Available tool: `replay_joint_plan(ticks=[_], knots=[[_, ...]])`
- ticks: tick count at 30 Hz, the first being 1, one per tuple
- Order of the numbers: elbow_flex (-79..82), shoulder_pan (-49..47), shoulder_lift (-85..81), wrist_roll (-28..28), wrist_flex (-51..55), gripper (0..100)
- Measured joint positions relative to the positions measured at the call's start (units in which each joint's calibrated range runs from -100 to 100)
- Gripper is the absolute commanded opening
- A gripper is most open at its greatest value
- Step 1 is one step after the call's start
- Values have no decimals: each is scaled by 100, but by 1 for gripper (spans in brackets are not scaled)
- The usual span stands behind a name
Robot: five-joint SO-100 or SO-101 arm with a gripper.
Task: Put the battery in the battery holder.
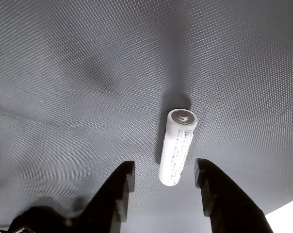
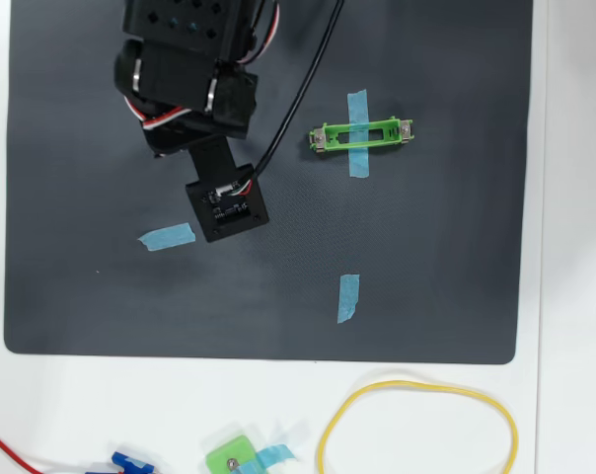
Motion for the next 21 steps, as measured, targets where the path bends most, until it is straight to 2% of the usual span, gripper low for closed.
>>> replay_joint_plan(ticks=[21], knots=[[0, 258, 144, 0, 0, 12]])
